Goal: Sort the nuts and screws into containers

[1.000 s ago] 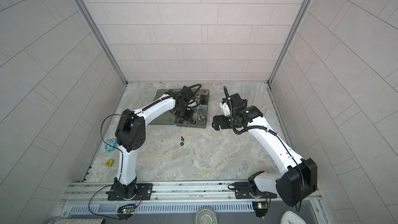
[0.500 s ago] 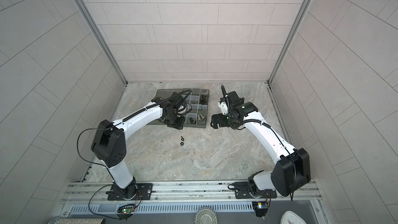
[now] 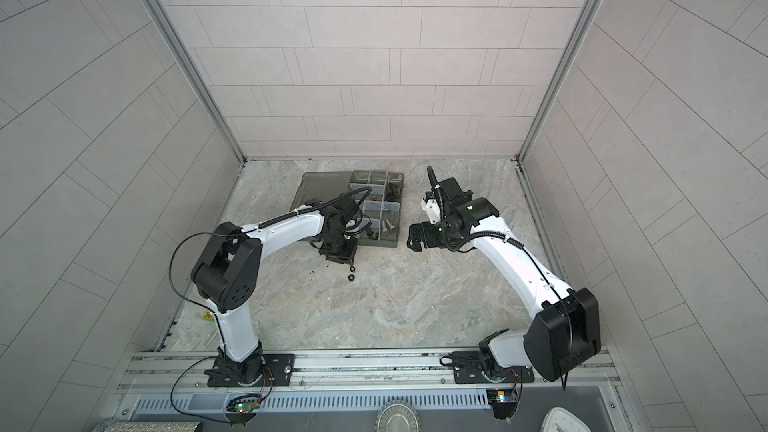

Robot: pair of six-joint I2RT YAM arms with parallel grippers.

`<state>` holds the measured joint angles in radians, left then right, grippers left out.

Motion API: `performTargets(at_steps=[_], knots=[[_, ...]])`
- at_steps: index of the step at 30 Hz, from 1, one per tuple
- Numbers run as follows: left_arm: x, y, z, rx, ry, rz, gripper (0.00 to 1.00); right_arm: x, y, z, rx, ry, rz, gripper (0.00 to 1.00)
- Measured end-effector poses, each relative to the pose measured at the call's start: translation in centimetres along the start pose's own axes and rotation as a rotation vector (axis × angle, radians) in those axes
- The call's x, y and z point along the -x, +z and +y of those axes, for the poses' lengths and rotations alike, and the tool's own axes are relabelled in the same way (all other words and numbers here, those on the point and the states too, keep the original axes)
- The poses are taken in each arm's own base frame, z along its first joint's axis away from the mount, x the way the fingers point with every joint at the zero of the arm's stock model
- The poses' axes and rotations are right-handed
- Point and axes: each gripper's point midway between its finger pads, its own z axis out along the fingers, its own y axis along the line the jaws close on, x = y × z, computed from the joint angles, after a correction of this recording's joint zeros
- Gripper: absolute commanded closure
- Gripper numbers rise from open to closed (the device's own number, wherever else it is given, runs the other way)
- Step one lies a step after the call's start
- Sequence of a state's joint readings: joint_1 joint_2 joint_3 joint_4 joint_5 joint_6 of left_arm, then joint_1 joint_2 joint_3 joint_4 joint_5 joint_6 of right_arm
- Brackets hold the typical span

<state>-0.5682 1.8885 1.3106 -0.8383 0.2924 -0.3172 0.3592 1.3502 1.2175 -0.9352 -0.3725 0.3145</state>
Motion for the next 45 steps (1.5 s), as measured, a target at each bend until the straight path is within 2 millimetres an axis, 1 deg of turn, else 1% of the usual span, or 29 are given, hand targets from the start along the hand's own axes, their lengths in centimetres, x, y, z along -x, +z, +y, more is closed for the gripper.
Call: performTargets(at_steps=[5,9,12,16,29,37,41,45], knots=[[0.2,1.2,0.1,0.000,-0.003,0.020,0.65,-0.8,-0.7,-0.3,-0.012,-0.001,-0.011,0.02],[0.6,1.1,-0.1,-0.007,0.002,0.014,0.67,-1.1,-0.8,-0.4,-0.019,0.006,-0.012,0.02],[0.9,1.2,-0.3,-0.010,0.012,0.012,0.71,-1.3,-0.7,-0.6,-0.025,0.015,-0.007,0.02],[1.2,1.2,-0.4,-0.012,0.019,0.010,0.71,-1.4,-0.7,-0.8,-0.035,0.023,-0.006,0.02],[1.0,1.2,0.2,0.030,0.019,0.014,0.75,-1.4,-0.8,-0.8,-0.039,0.030,-0.012,0.02],[0.9,1.3,0.1,0.043,0.020,0.013,0.77,-1.5,-0.7,-0.9,-0.040,0.031,-0.008,0.02],[0.8,1.3,-0.1,0.043,0.018,0.014,0.79,-1.9,-0.5,-1.1,-0.043,0.033,0.002,0.02],[0.7,1.4,-0.3,0.043,0.017,0.014,0.81,-2.1,-0.7,-1.1,-0.044,0.032,-0.004,0.02]])
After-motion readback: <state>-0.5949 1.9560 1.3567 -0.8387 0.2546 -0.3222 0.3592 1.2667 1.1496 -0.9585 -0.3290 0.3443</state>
